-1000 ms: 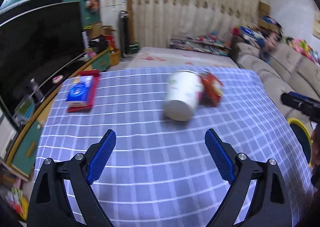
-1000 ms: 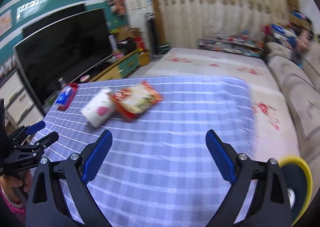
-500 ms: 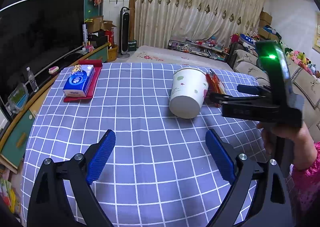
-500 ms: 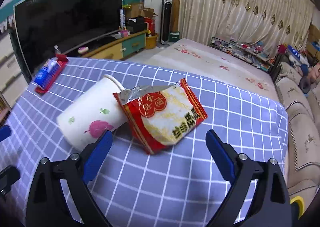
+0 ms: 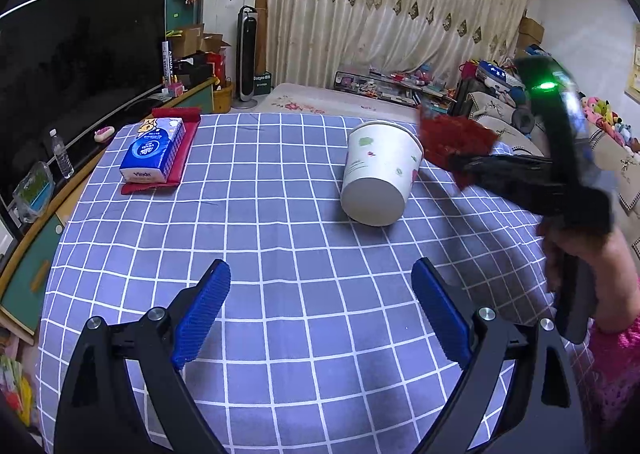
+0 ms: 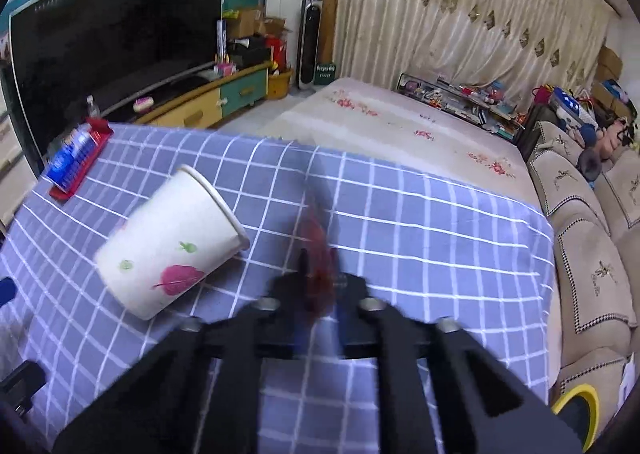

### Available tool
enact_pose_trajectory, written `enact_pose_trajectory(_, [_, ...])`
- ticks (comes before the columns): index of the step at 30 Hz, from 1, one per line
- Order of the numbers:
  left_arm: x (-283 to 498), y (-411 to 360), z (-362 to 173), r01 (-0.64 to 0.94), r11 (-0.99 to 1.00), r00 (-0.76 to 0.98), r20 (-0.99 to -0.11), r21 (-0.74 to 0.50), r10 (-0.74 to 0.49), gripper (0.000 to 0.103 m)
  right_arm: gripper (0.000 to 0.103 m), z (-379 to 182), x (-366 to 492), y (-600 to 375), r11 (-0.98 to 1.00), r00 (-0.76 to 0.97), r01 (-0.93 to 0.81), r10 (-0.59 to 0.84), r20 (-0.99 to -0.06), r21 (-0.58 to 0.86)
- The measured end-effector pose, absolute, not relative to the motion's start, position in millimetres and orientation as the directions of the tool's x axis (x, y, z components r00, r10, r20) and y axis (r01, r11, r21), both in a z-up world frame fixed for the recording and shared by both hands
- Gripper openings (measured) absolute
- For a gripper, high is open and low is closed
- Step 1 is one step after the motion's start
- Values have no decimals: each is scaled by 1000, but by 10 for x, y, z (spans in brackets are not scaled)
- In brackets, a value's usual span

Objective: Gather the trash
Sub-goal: 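Carry the snack bag to the yellow bin and open the right gripper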

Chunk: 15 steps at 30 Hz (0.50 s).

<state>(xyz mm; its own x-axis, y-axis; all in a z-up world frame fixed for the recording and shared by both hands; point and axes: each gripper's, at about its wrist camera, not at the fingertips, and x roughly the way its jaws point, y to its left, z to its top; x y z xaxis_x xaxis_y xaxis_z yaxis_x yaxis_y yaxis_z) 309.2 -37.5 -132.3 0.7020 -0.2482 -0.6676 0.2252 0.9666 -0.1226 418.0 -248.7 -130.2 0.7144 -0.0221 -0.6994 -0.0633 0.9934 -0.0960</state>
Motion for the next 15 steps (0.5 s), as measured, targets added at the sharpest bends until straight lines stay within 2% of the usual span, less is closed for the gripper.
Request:
enact_pose_trajectory(9, [3048,-441,-1312,248,962,701,-664,-112,-258,91,6,-845,3092,-3123,999,778,-15,36,-627,39])
enact_pose_trajectory(15, [2969,-462,-1254,252,961,714,-648,-116,-265,91,7,-847,2220,-4001,975,768,205,-105,-631,87])
